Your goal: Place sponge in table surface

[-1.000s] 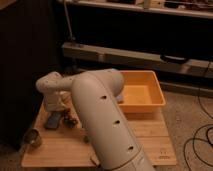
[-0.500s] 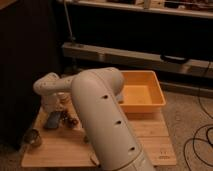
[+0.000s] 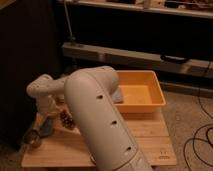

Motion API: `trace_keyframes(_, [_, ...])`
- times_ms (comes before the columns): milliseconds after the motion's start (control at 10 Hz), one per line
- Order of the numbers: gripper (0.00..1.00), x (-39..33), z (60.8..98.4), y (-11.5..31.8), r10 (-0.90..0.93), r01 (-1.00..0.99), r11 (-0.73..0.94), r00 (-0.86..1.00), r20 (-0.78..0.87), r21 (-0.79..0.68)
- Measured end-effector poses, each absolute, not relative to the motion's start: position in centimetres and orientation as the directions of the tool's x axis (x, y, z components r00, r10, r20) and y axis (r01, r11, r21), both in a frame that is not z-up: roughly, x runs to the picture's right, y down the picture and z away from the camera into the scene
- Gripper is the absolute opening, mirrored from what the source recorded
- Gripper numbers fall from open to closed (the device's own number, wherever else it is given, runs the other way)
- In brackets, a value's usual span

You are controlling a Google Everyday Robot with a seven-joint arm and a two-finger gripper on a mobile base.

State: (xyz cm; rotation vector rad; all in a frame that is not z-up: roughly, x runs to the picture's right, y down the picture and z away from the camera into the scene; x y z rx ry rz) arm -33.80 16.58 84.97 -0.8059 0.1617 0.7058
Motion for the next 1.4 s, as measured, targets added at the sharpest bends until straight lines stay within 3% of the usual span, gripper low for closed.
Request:
trace_keyframes(600, [0.76, -34.5, 84.7, 17.1, 0.485, -0.615, 0.512, 0.783, -0.389, -0.6])
trace_keyframes(1200, [0.17, -35.0, 84.7, 17.8, 0.439, -0.59, 0.479, 0.802, -0.405, -0.65])
trace_keyframes(1400, [0.12, -34.8, 84.0, 16.9, 0.445, -0.593, 0.473, 0.799, -0.404, -0.651])
